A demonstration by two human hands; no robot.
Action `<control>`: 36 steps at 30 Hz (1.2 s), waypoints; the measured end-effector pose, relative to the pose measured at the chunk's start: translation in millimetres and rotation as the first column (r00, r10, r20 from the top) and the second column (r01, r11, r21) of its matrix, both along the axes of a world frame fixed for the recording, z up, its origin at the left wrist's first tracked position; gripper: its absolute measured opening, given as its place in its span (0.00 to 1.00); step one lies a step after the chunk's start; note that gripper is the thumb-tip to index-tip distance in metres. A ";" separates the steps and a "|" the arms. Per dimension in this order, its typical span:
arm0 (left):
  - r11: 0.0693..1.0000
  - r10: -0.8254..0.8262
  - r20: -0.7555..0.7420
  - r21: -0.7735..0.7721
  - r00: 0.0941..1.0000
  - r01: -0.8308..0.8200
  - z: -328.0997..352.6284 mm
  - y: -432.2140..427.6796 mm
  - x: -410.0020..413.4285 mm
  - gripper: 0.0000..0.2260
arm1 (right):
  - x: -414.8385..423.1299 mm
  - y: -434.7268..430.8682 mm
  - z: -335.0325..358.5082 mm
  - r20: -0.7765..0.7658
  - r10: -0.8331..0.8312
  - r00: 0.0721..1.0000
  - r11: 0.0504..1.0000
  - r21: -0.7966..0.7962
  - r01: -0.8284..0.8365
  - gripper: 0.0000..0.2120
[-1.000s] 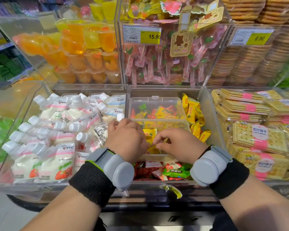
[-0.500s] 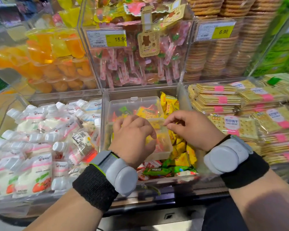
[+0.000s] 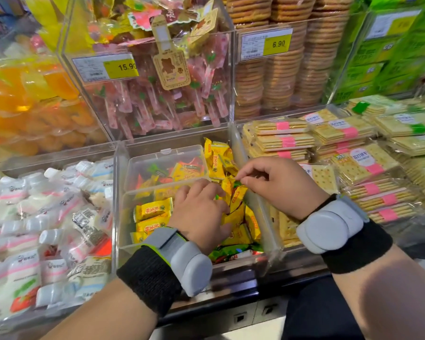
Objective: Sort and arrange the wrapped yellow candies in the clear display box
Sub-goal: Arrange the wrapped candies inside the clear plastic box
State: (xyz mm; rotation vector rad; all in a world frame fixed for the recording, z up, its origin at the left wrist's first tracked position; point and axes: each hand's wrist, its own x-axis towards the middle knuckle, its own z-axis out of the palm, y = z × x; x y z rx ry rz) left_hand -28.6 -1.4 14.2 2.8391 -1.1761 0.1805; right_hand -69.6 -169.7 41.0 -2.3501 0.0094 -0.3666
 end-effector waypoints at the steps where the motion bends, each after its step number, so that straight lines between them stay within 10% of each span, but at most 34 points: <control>1: 1.000 0.004 0.017 0.018 1.000 -0.005 -0.9 -1.4 0.8 0.17 | -0.6 -0.6 -0.1 -0.005 0.007 1.000 1.000 -0.001 -0.007 0.06; 10: 0.996 0.006 0.073 0.090 0.997 -0.013 -6.0 -10.4 1.4 0.15 | -3.7 -5.6 -2.9 -0.017 0.017 1.000 1.000 0.013 -0.017 0.06; 36: 0.893 0.045 -0.070 -0.444 0.997 -0.071 16.7 28.8 1.3 0.04 | 6.3 22.4 -9.9 -0.004 0.067 0.998 0.990 -0.127 -0.067 0.08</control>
